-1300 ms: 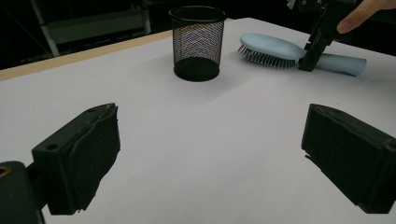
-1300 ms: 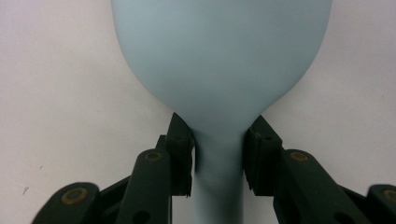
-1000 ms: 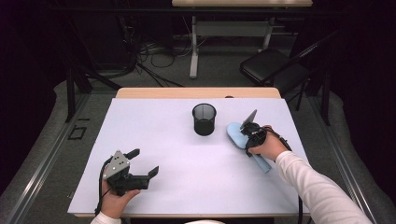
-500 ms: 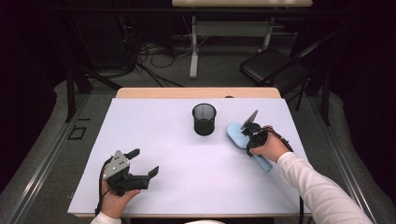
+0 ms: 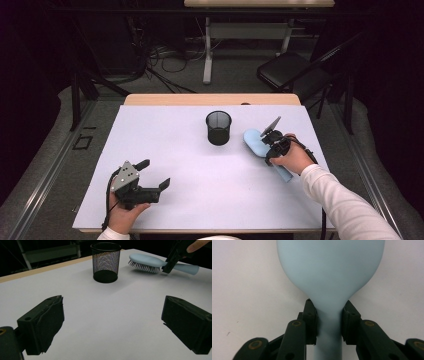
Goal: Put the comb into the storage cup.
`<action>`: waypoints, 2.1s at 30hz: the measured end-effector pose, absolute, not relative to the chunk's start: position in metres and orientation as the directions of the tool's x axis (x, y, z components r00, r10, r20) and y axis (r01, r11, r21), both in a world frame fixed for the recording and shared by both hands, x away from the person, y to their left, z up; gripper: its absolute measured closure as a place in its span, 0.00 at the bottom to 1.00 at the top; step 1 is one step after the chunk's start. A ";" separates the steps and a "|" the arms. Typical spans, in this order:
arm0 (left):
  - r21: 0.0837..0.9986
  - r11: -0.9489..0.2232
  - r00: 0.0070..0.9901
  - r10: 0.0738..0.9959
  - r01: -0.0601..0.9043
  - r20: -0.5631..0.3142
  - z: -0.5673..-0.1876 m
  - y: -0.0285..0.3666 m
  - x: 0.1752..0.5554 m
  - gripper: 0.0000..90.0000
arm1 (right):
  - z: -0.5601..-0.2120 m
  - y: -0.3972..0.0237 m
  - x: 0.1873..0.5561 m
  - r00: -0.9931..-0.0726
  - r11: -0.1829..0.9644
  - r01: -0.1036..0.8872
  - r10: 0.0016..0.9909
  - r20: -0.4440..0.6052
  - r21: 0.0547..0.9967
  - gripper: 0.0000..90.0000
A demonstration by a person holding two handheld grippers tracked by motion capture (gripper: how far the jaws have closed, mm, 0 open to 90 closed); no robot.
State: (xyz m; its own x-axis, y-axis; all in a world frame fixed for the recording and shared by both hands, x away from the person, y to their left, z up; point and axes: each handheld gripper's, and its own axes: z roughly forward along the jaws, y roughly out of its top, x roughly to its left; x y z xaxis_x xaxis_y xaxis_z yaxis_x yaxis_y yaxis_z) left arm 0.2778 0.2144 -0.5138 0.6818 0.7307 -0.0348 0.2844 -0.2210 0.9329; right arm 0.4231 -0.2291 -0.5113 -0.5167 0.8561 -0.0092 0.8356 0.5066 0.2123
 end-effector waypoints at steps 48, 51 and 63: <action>0.930 -0.228 0.679 0.734 0.289 -0.032 -0.515 0.214 0.279 0.05 | -0.451 -0.226 0.379 -0.569 0.422 0.672 0.820 0.060 0.608 0.77; 0.928 -0.230 0.681 0.731 0.292 -0.034 -0.515 0.214 0.279 0.05 | -0.448 -0.225 0.377 -0.569 0.413 0.659 0.820 0.057 0.629 0.77; 0.927 -0.217 0.680 0.731 0.306 -0.053 -0.518 0.213 0.282 0.05 | -0.435 -0.212 0.366 -0.589 0.359 0.580 0.805 0.072 0.731 0.77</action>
